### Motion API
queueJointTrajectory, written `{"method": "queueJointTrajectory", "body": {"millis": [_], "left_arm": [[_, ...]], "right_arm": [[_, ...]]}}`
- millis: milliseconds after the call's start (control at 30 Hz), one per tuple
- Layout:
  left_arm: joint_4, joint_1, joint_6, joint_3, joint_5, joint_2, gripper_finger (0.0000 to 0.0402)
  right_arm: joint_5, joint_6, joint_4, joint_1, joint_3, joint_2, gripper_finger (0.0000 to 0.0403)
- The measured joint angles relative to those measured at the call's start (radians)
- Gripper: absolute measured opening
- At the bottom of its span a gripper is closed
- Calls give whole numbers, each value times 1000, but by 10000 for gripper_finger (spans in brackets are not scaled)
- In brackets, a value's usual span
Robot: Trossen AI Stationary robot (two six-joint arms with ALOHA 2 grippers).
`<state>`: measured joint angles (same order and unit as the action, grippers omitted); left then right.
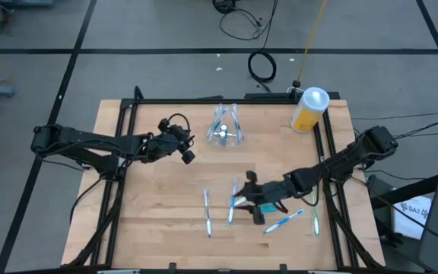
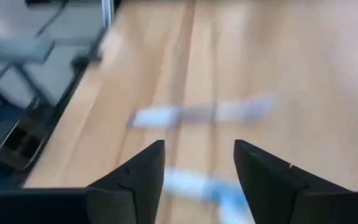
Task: Pick & Place toothbrushing station
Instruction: Put the mouthwash into the transparent organizer
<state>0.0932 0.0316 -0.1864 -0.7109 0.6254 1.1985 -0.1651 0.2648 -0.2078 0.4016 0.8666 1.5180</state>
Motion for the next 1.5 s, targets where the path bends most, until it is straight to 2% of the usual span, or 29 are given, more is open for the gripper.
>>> {"method": "queueJointTrajectory", "body": {"millis": [67, 167, 367, 567, 867, 1167, 1267, 1500], "left_arm": [[0, 1, -1, 0, 0, 0, 127], [0, 1, -3, 0, 0, 0, 127], [10, 1, -16, 0, -2, 0, 127], [11, 1, -26, 0, -5, 0, 127], [13, 1, -26, 0, -5, 0, 127], [10, 2, -27, 0, -5, 0, 127], [9, 3, -27, 0, -5, 0, 127], [9, 7, -27, 0, -2, 0, 127]], "right_arm": [[52, 116, 104, 10, 0, 18, 198], [78, 175, 220, 33, -10, 24, 219], [85, 172, 249, 58, -58, 22, 252], [85, 215, 242, 38, -125, 21, 254], [108, 171, 231, 17, -160, 26, 237], [164, 174, 157, 4, -156, 111, 194], [174, 187, 176, -11, -156, 113, 182], [238, 107, 178, -44, -157, 110, 138]]}}
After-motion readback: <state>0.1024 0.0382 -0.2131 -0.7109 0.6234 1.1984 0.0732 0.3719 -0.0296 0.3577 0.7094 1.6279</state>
